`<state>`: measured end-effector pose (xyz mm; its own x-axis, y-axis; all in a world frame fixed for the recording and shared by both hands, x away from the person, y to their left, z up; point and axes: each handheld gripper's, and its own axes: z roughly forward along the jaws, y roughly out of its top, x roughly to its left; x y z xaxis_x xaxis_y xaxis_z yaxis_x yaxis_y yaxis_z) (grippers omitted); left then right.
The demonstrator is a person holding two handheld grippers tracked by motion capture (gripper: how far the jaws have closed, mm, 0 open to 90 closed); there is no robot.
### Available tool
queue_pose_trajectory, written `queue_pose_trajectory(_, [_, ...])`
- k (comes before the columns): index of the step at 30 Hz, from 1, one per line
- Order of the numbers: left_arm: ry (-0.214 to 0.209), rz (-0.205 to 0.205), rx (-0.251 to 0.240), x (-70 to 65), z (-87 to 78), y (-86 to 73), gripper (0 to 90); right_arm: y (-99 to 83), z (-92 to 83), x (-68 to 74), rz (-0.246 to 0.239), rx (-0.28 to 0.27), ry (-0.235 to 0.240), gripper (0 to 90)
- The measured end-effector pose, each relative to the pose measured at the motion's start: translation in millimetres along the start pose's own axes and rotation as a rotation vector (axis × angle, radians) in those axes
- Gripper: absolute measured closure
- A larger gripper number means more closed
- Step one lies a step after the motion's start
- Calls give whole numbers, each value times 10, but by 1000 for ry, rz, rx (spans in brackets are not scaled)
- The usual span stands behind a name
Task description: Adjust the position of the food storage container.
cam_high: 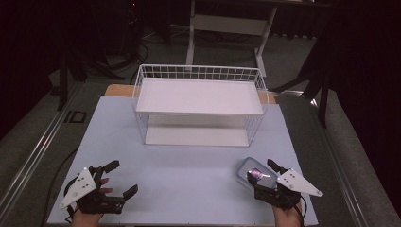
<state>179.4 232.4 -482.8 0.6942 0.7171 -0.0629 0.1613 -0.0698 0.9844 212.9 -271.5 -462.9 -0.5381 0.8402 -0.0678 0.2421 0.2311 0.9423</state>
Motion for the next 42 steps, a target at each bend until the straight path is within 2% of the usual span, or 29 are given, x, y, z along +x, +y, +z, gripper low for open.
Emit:
queue_pose_trajectory(7, [-13, 22, 11, -7, 33, -18, 17, -14, -5, -22, 14, 4, -5, 171])
queue_pose_trajectory(13, [-17, 9, 12, 4, 52, -24, 17, -6, -12, 0, 2, 0, 11, 168])
queue_pose_trajectory(17, [-23, 15, 14, -17, 60, -17, 17, 68, -73, 26, -2, -10, 14, 152])
queue_pose_trajectory(19, [-25, 14, 10, -25, 60, -15, 17, 132, -101, 27, 8, -9, 49, 136])
queue_pose_trajectory(24, [-34, 15, 16, -34, 69, -18, 17, 251, -158, -8, 4, -3, 86, 136])
queue_pose_trajectory(27, [-41, 17, 15, -44, 74, -18, 17, 263, -177, -53, 1, 4, 85, 128])
queue_pose_trajectory(28, [-40, 19, 15, -48, 77, -19, 17, 248, -195, -71, -7, 1, 109, 127])
queue_pose_trajectory(29, [-41, 19, 15, -48, 80, -20, 17, 228, -203, -87, -12, 9, 106, 136])
queue_pose_trajectory(31, [-44, 17, 17, -47, 89, -23, 17, 173, -208, -120, -27, 56, 102, 181])
queue_pose_trajectory(32, [-44, 18, 20, -48, 91, -24, 17, 134, -227, -135, -30, 62, 88, 230])
queue_pose_trajectory(34, [-45, 15, 22, -51, 96, -24, 17, 56, -255, -174, -37, 104, 78, 312])
queue_pose_trajectory(35, [-46, 16, 24, -52, 99, -24, 17, 14, -269, -194, -37, 124, 59, 355])
queue_pose_trajectory(39, [-54, 8, 16, -57, 103, -17, 17, -143, -337, -293, -9, 165, 34, 540])
queue_pose_trajectory(40, [-54, 8, 16, -57, 103, -17, 17, -143, -337, -293, -9, 165, 34, 540])
queue_pose_trajectory(41, [-56, 2, 13, -57, 104, -16, 17, -177, -355, -313, -8, 170, 19, 581])
queue_pose_trajectory(42, [-58, 2, 14, -55, 104, -15, 17, -215, -374, -343, -10, 182, 11, 687])
